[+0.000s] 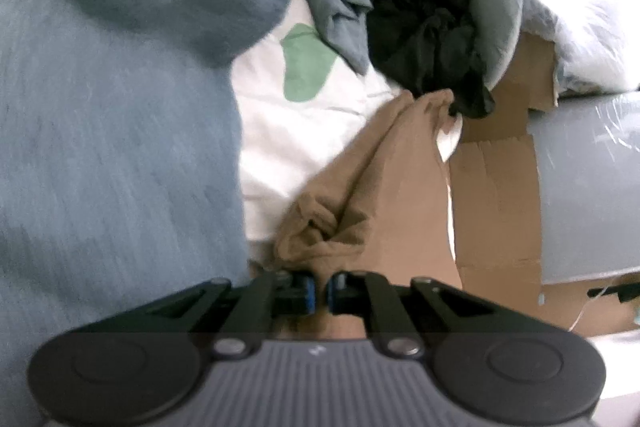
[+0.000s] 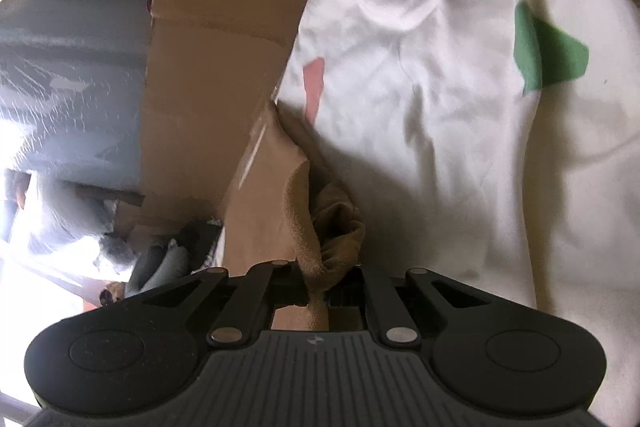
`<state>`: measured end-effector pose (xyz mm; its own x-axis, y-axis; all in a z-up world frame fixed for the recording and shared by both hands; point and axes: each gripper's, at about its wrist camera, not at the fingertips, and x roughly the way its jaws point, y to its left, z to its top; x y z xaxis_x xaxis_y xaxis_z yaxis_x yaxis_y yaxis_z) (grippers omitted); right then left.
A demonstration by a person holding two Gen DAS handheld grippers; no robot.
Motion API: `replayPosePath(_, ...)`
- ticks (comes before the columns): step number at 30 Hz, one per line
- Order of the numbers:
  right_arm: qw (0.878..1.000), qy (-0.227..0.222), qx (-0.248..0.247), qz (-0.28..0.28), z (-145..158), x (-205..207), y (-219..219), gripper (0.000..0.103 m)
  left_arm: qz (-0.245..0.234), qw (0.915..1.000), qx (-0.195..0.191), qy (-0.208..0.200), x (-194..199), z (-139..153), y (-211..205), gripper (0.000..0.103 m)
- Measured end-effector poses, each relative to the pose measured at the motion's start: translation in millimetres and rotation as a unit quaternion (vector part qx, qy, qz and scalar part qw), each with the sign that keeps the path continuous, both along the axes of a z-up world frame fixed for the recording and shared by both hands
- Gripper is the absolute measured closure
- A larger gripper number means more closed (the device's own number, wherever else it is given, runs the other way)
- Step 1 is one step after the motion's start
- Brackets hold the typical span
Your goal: Fold clothes
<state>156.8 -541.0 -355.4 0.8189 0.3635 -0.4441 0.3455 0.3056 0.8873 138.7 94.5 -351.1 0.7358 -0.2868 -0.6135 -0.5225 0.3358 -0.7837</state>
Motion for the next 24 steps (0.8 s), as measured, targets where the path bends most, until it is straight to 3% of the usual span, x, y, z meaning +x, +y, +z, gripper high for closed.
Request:
replayPosePath(10, 0.999, 0.002, 0.011, -0.033, 4.6, -33.3, -22.1, 0.100, -0.028, 0.9994, -0.018, 0.005, -18.5, 0.3, -20.0, 0.098)
replayPosePath(24, 0.998, 0.030, 0.015, -0.048, 2.2, -128.6, -33.2, 0.100, -0.049, 0.9983, -0.032, 0.005, -75.1, 6.2, -23.1, 0.098)
